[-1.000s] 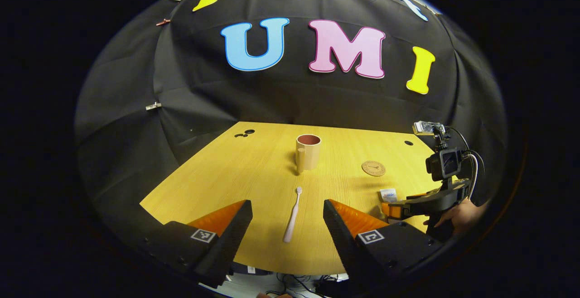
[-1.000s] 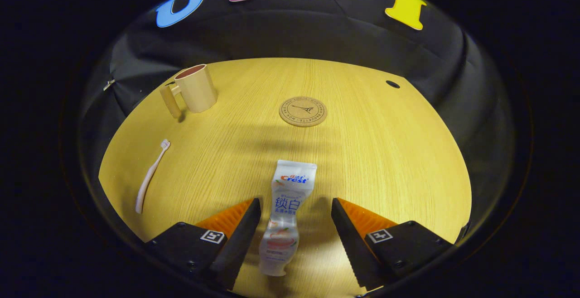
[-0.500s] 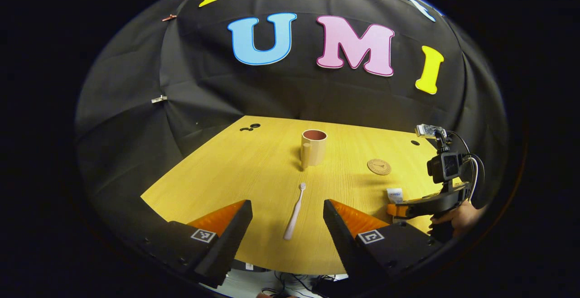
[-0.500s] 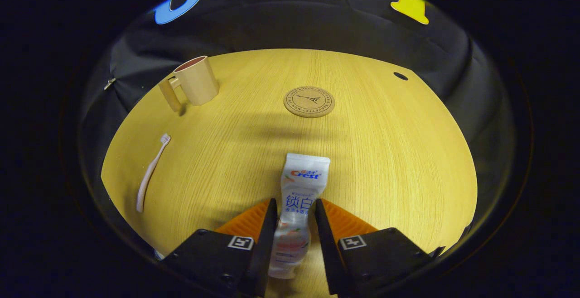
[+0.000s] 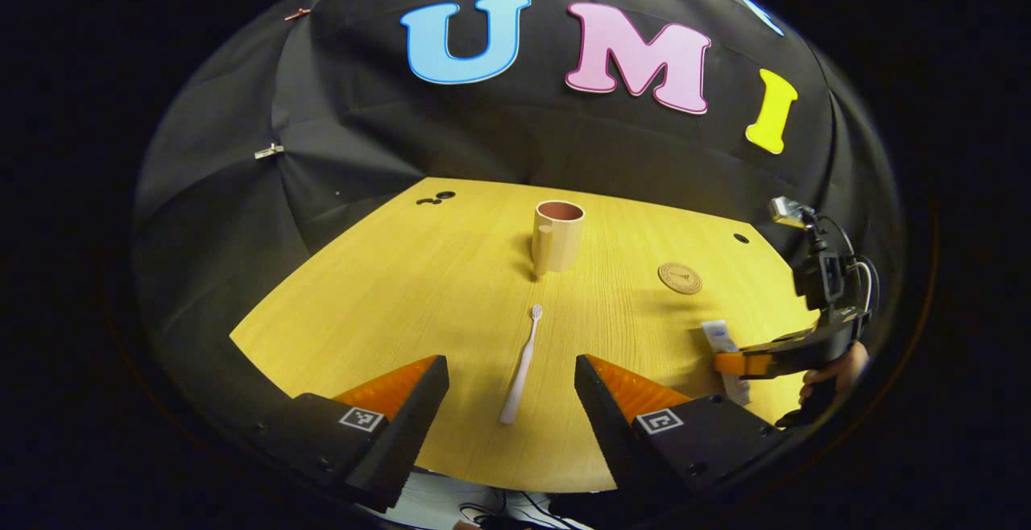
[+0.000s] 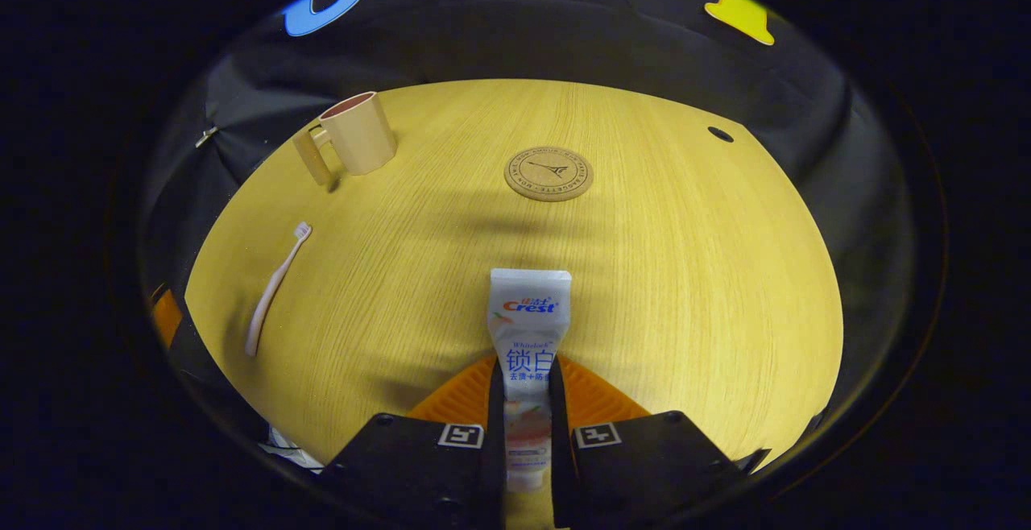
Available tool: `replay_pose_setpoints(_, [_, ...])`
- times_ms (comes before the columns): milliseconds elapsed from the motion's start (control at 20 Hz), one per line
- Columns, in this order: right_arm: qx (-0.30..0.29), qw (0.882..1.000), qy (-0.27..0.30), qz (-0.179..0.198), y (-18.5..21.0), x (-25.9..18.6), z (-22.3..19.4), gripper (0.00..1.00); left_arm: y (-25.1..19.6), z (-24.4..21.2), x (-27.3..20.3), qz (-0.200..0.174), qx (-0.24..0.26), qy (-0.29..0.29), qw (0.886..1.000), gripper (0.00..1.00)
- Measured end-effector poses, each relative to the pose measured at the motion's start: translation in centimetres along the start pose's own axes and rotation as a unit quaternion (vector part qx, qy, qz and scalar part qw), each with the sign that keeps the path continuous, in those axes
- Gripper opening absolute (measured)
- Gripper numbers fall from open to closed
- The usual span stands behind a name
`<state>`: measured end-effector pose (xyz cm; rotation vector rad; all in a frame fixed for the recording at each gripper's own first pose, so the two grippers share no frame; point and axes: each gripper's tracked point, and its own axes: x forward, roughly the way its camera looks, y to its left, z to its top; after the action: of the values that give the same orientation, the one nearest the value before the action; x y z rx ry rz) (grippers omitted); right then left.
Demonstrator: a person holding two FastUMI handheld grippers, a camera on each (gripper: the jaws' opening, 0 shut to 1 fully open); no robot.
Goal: Put the toothbrush and toothpaste on the desktop into the cup, then pick up the cup and place it on the coaster on the desktop.
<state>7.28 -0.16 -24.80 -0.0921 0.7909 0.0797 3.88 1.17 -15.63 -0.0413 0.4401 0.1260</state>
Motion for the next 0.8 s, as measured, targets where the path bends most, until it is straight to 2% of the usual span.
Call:
replay_pose_setpoints(50, [-0.001,1.000,-0.005,0.003,-0.4,-0.6,0.1,0.26,-0.2,-0.2,1.2,-0.013,0.004,0.011,1.000,0.98])
replay_pose_setpoints(100, [-0.004,1.000,-0.010,0.005,-0.9,-1.1,0.3,0.26,-0.7,-0.7,2.2,-0.028,0.008,0.028,0.999,0.98])
replay_pose_setpoints(250, [-0.017,0.999,-0.025,0.009,-2.5,-3.0,0.7,0.26,-1.2,-1.8,5.1,-0.040,0.005,0.072,0.997,0.97])
replay_pose_setpoints(550, [0.002,0.998,-0.054,0.013,-5.2,-6.5,1.4,0.26,-1.5,-4.6,9.8,-0.031,0.033,0.150,0.988,0.90])
replay_pose_setpoints(650, [0.017,0.998,-0.064,0.016,-5.7,-7.4,2.0,0.26,-1.4,-5.3,10.6,-0.032,0.028,0.171,0.984,0.84])
replay_pose_setpoints(800, [0.039,0.996,-0.080,0.020,-5.8,-8.7,3.0,0.26,-0.4,-5.7,11.1,-0.016,0.034,0.193,0.980,0.81])
